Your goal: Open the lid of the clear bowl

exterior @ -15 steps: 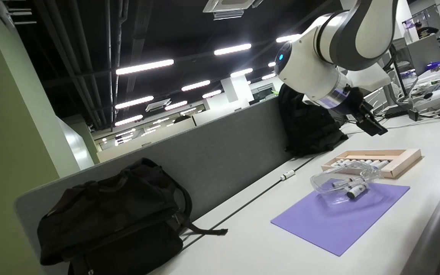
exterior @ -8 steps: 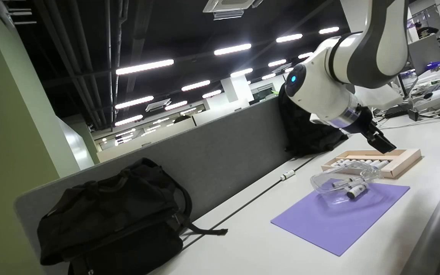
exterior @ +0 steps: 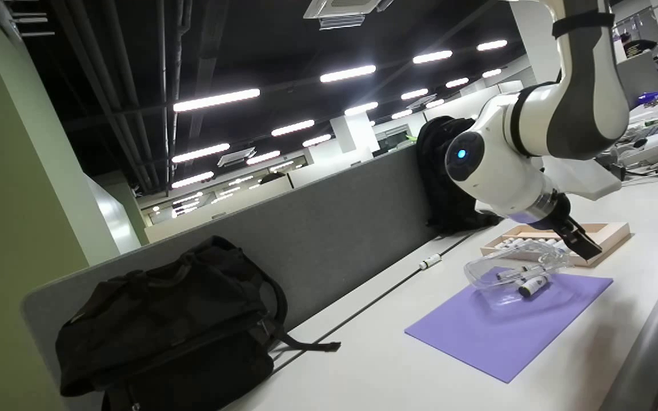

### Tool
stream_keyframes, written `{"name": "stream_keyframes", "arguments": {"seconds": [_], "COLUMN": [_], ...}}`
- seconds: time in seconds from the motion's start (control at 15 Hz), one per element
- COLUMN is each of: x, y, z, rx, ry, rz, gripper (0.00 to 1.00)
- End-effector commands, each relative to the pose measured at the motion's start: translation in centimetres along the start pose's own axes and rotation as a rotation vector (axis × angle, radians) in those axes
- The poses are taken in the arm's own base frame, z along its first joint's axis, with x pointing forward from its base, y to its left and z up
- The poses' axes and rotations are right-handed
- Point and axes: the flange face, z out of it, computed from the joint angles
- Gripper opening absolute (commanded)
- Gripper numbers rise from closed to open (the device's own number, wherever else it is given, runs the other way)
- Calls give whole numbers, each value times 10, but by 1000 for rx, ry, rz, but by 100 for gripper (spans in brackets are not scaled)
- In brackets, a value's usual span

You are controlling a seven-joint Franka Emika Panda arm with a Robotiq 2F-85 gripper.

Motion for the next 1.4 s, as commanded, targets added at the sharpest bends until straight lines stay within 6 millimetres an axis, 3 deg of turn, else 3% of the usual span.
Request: {"name": "stream_keyframes", "arguments": {"seconds": [0.0,0.6,1.33], "x": [13,26,26], "y": [-5,-13,3], "z": [3,3,-18], "rx": [-49,-103,-128], "ry": [49,116,97], "rz": [58,139,182], "gripper": [100,100,100]}}
